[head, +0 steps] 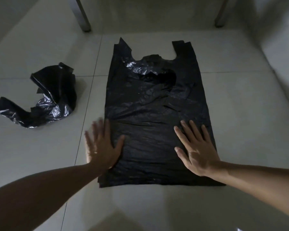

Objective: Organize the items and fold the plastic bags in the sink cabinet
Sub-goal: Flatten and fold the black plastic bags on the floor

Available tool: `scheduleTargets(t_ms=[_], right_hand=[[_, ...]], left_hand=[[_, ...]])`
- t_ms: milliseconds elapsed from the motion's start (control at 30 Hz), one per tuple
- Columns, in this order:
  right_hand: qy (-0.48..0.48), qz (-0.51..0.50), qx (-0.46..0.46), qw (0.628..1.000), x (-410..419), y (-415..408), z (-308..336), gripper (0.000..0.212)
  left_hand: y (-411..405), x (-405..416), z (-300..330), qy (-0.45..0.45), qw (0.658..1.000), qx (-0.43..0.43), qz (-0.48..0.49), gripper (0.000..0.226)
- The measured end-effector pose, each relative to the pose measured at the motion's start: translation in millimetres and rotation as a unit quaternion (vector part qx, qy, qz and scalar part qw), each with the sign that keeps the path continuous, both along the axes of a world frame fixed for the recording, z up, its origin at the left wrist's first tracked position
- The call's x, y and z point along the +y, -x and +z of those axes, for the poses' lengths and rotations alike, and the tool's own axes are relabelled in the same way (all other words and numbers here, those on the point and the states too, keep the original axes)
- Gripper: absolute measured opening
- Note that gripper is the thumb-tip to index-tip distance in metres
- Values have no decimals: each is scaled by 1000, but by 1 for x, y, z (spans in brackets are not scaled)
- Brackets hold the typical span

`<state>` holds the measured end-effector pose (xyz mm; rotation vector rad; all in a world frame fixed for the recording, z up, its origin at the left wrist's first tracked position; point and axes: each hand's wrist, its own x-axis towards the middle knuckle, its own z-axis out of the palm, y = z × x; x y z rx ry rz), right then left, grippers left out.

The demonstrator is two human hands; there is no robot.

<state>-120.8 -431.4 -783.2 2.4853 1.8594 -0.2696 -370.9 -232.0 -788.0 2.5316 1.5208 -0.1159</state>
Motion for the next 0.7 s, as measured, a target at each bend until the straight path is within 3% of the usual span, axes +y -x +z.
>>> scheduleTargets(t_ms=[67,100,233,400,533,633,700], right_hand=[[-14,-2,10,1000,7,0,4,68],[-20,8,9,1000,14,0,7,67],[-45,113,30,992,50,-3,10,59],[-31,210,55,976,90,-8,3,59],[6,56,93,994,134,-55,7,66],[21,-93,165,982,169,-108,19,63],[-12,-159,114,981,189,-141,29,63]], left_hand=[[0,20,7,-12,997,-7,75,93],[-4,27,11,-29,998,-12,62,93],[-45,32,21,-68,986,-48,-143,86],[-88,32,15,-51,982,11,-182,83],[-87,42,1,-15,988,-1,-157,84],[-79,40,-3,-39,983,-8,-177,81],[-80,40,-1,-39,985,-6,-170,82]])
